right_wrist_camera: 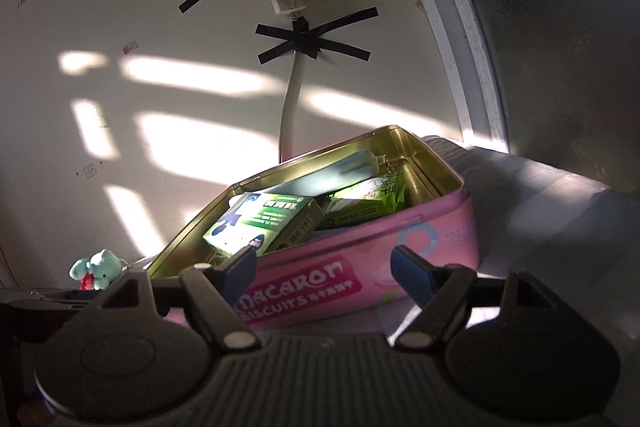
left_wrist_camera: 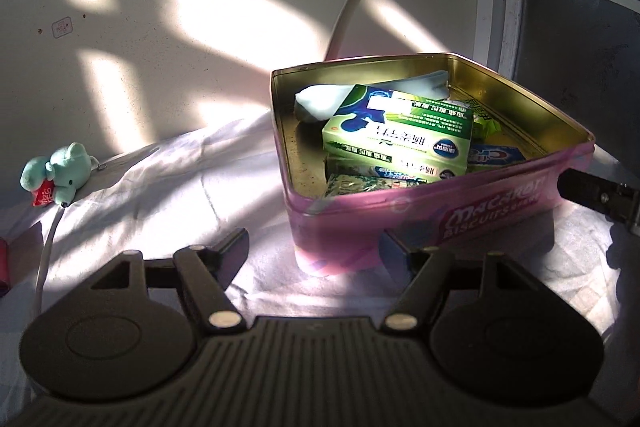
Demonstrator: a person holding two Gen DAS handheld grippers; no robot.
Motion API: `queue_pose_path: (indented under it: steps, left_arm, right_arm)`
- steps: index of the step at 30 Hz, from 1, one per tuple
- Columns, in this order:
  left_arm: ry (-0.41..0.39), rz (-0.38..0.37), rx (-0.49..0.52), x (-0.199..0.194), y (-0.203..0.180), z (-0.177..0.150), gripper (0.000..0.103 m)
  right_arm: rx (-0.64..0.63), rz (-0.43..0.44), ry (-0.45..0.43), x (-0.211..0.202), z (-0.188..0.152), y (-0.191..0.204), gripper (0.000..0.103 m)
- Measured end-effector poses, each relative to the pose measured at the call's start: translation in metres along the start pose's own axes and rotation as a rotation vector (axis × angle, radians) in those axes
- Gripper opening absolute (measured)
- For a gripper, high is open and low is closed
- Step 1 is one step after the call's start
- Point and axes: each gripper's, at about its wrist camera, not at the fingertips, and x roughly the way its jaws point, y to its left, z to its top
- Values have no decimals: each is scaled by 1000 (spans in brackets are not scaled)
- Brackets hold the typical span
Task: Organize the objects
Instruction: 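Lower the light-blue pouch into the tin and open both grippers, then withdraw both grippers and move the right gripper to the mint-green plush bear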
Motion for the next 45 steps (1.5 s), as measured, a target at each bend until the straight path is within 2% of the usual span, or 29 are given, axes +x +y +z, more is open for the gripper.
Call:
queue_pose_path:
  steps: [6,13,17,24,37,45]
  left_arm:
    - [52,40,-32,8,23,-20,74]
    - [97,91,-58,15,55,-40,74]
    - [95,109,-81,13,73,-47,79]
    - [84,140,-108,8,104,-55,80]
    - [78,212,-166,-2,161,-69,84]
    - [73,241,-238,-6,195,-78,84]
  right_arm:
    - [-17,39,124,14,-16,11,77]
    - [-126,105,240,30,-31,45,77]
    - [-175,142,297,38,-40,68,77]
    - [-263,174,327,43,-52,103,83]
    - [-408,249,379,62,-70,161,82]
    - [-501,300,397,72,-87,198,83]
